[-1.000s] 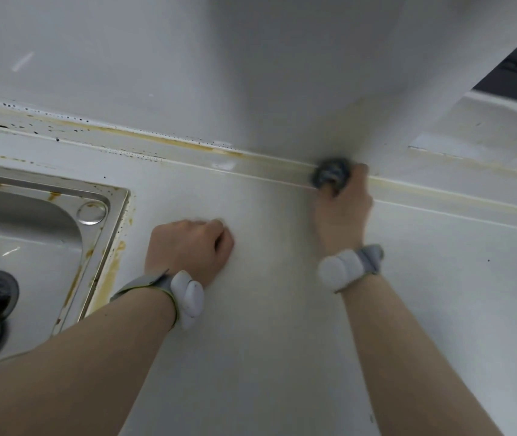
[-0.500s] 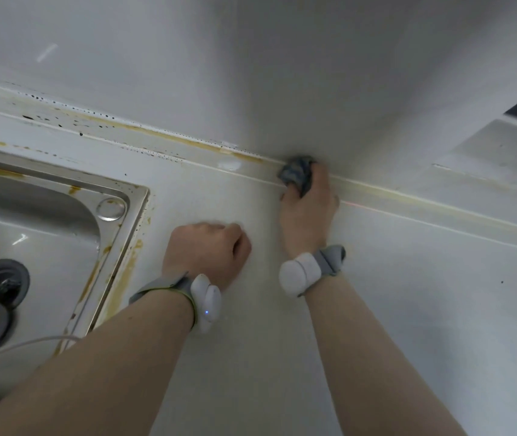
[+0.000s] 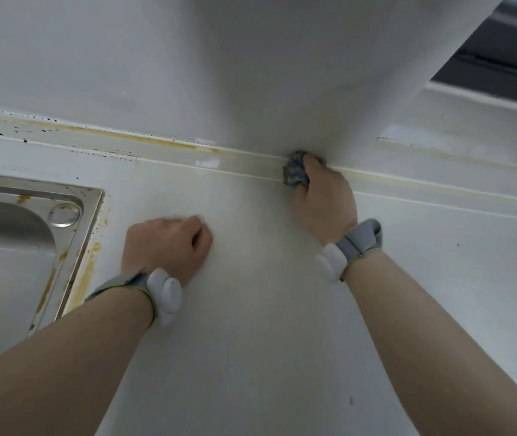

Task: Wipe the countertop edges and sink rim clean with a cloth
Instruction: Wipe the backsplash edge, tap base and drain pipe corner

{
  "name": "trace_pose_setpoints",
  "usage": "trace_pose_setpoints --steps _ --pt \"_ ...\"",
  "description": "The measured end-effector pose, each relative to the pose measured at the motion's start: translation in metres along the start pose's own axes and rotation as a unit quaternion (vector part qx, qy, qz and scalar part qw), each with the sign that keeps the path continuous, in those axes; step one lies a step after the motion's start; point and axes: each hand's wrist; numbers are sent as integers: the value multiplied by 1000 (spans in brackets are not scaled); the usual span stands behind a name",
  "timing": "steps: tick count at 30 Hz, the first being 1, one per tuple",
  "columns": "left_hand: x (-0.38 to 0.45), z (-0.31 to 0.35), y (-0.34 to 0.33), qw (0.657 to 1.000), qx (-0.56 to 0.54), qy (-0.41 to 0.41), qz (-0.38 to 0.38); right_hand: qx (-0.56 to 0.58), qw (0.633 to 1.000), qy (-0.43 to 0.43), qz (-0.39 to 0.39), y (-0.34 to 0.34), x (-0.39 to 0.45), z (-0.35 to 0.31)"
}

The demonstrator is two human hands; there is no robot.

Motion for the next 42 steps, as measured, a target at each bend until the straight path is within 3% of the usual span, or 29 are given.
trace_pose_setpoints --steps 3,7,11,13,17,22,29,37,42 --pt "1 0 2 1000 2 -6 1 -19 999 -31 28 18 -19 50" --pt "0 0 1 1000 -11 -8 -4 -63 985 -143 79 34 -38 87" --pt "0 0 3 1000 -9 -3 -16 -44 949 -290 113 24 -24 60" --pt "0 2 5 1000 -3 -1 -17 -7 938 -322 128 15 -18 38" --pt "-1 2 6 1000 2 4 -15 19 960 -269 79 -6 -10 -1" --pt "-2 5 5 999 8 25 -24 -4 998 -62 -1 -26 -4 -51" --pt "-1 8 5 999 14 33 -24 -96 995 -23 19 0 -16 21" --pt "-1 8 8 999 19 31 -27 -150 959 -225 88 50 -58 131" --pt "0 8 9 999 22 27 -36 -85 927 -351 102 41 -44 110"
Point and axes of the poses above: each hand's wrist, its own x-axis towards the middle knuckle, its own y-axis out of the back of the hand, z = x × y, and after that the axes turned 3 degrees about y, right-handed
